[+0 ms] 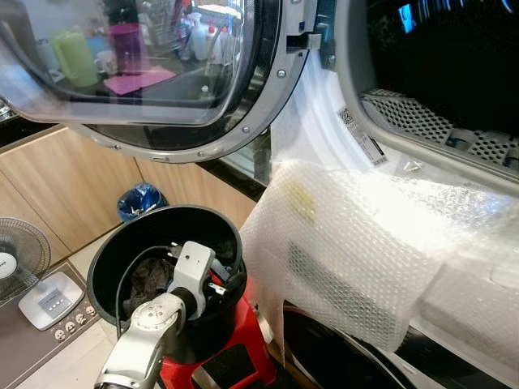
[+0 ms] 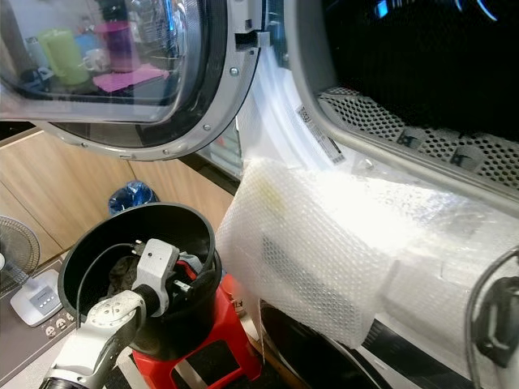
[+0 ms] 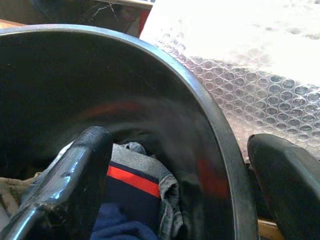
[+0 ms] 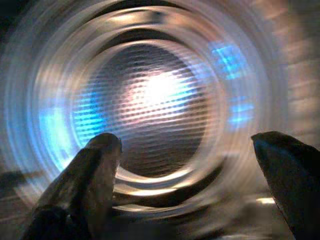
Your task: Clothes washing
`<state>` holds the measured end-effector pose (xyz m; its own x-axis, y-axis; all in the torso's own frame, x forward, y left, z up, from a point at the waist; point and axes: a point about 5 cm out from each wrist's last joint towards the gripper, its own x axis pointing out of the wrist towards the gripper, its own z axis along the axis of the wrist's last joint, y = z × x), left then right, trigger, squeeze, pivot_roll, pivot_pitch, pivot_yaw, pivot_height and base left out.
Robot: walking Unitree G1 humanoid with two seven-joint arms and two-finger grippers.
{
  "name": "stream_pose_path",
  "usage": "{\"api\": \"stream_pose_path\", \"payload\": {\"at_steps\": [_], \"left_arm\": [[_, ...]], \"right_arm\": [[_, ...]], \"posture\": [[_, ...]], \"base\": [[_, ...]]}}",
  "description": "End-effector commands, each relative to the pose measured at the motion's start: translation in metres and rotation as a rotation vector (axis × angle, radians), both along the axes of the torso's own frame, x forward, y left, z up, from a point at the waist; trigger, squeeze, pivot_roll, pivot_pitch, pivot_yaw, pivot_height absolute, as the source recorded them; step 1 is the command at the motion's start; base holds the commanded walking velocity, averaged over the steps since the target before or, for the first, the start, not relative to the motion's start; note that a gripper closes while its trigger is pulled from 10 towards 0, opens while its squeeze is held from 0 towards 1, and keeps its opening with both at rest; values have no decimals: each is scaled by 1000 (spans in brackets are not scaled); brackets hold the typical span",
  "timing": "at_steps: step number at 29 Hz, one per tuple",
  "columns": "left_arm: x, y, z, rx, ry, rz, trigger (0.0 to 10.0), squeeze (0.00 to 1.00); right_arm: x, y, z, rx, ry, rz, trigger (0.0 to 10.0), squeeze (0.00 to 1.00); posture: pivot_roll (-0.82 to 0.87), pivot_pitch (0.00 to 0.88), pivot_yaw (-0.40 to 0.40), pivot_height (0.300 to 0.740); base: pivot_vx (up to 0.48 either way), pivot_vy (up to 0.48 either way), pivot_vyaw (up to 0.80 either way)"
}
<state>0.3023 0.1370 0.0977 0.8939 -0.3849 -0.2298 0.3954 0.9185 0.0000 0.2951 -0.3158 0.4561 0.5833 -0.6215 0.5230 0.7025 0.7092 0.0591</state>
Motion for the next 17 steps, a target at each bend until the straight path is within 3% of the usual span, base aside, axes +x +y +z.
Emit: {"api": "stream_pose_path", "payload": {"at_steps": [1, 3, 5, 9, 17], "left_arm": [[-1, 0, 0, 8, 1, 5, 10000, 0], [-2, -1, -2, 7, 5, 0, 10000, 0], [-2, -1, -3, 8, 6, -2, 10000, 0], [-1, 0, -2, 9, 4, -1, 10000, 0], [-2, -5, -3, 3, 8, -17, 10000, 0]], "right_arm": [[-3, 4, 5, -58, -15, -65, 10000, 0], [13, 18, -11, -20, 20, 96, 10000, 0], [16, 26, -12, -18, -22, 197, 10000, 0], [-2, 34, 8, 18, -218, 387, 10000, 0], [-19, 38, 10, 25, -206, 618, 10000, 0]], "posture": [[-146, 93, 50, 740], [-147, 95, 53, 740], [-147, 95, 53, 740], [-153, 100, 57, 740], [-159, 100, 55, 740]], "base": [[0, 0, 0], [0, 0, 0], [0, 0, 0], [0, 0, 0], [0, 0, 0]]}}
